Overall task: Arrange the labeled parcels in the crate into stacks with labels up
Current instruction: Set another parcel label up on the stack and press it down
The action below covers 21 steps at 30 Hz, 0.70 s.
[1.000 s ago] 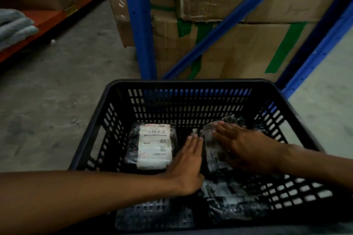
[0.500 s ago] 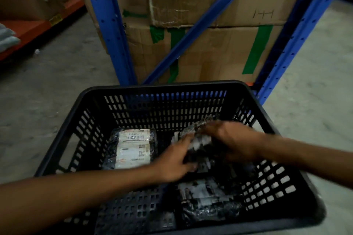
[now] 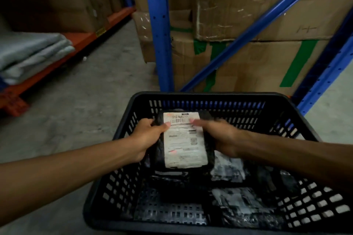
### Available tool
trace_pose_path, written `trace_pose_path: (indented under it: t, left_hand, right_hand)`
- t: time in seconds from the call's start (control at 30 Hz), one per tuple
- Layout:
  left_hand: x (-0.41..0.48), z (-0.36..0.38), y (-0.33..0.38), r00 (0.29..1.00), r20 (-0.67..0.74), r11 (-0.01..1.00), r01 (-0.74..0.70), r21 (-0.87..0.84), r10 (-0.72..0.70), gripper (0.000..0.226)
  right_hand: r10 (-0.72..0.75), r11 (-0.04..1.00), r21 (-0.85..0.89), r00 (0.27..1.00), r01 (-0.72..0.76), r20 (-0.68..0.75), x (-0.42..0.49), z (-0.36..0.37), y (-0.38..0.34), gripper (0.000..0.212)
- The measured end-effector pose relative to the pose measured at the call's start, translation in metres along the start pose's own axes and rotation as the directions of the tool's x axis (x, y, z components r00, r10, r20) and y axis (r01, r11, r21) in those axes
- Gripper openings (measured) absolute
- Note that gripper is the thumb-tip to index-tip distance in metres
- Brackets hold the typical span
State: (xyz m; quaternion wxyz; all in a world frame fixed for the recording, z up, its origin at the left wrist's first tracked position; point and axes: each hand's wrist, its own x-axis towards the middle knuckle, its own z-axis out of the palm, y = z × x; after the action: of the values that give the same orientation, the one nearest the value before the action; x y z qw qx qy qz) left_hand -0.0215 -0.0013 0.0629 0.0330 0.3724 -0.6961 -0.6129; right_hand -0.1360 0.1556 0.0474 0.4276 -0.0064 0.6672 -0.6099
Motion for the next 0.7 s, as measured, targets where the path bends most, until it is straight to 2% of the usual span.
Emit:
trace_pose_path:
  t: [0.1, 0.13, 0.17, 0.2, 0.23, 0.27, 0.3, 0.37, 0.43, 0.5, 0.53, 0.57, 0.63, 0.7]
  left_hand:
    - [0.026, -0.007, -0.004, 0.984, -0.17, 0.975, -0.02, 0.223, 0.059, 0.031]
    - [0.033, -0.008, -0.006, 0.982, -0.18, 0.946, 0.006, 0.323, 0.056, 0.033]
    - [0.04, -0.009, -0.009, 0.986, -0.16, 0.902, 0.034, 0.43, 0.039, 0.036]
    - [0.044, -0.009, -0.012, 0.992, -0.124, 0.84, 0.057, 0.54, 0.013, 0.042]
    - [0.047, -0.007, -0.016, 0.995, -0.097, 0.763, 0.069, 0.643, -0.009, 0.052]
    - [0.049, -0.005, -0.021, 0.996, -0.09, 0.681, 0.073, 0.728, -0.011, 0.062]
    - [0.049, -0.002, -0.026, 0.996, -0.086, 0.625, 0.07, 0.778, -0.004, 0.069]
    - [0.051, 0.0, -0.033, 0.998, -0.064, 0.583, 0.044, 0.812, 0.014, 0.074]
    - [0.052, -0.001, -0.034, 0.999, -0.04, 0.566, 0.017, 0.824, 0.029, 0.074]
    - [0.048, -0.001, -0.033, 0.998, -0.028, 0.547, -0.01, 0.837, 0.062, 0.074]
    - [0.044, 0.0, -0.032, 0.993, -0.009, 0.523, -0.055, 0.85, 0.118, 0.075]
    - [0.039, 0.004, -0.032, 0.979, 0.042, 0.485, -0.136, 0.864, 0.2, 0.077]
    - [0.027, 0.018, -0.032, 0.908, 0.223, 0.399, -0.363, 0.842, 0.355, 0.08]
    - [0.014, 0.04, -0.035, 0.813, 0.404, 0.349, -0.556, 0.755, 0.42, 0.079]
  right_hand:
    - [-0.026, 0.999, -0.042, 0.999, 0.025, -0.028, 0.022, 0.029, 0.023, 0.035]
    - [-0.053, 0.994, -0.096, 0.997, 0.048, -0.048, 0.03, 0.037, 0.029, 0.036]
    - [-0.095, 0.968, -0.238, 0.993, 0.075, -0.074, 0.035, 0.045, 0.031, 0.041]
    - [-0.135, 0.896, -0.439, 0.985, 0.075, -0.107, 0.041, 0.053, 0.033, 0.049]
    - [-0.178, 0.778, -0.627, 0.974, 0.053, -0.139, 0.045, 0.061, 0.034, 0.059]
    - [-0.176, 0.687, -0.726, 0.969, -0.007, -0.175, 0.048, 0.068, 0.035, 0.068]
    - [-0.143, 0.621, -0.779, 0.965, -0.087, -0.222, 0.051, 0.072, 0.035, 0.074]
    - [-0.102, 0.519, -0.835, 0.957, -0.181, -0.271, 0.054, 0.072, 0.036, 0.08]
    - [-0.095, 0.516, -0.851, 0.981, -0.096, -0.168, 0.057, 0.061, 0.037, 0.08]
    - [-0.038, 0.691, -0.722, 0.996, -0.031, -0.079, 0.056, 0.044, 0.039, 0.067]
    - [-0.037, 0.742, -0.67, 0.996, -0.025, -0.078, 0.054, 0.034, 0.043, 0.062]
    - [-0.049, 0.743, -0.669, 0.995, -0.026, -0.093, 0.049, 0.023, 0.046, 0.06]
    - [-0.12, 0.653, -0.757, 0.988, 0.008, -0.093, 0.038, -0.003, 0.055, 0.06]
    - [-0.179, 0.561, -0.827, 0.982, 0.046, -0.067, 0.024, -0.032, 0.065, 0.059]
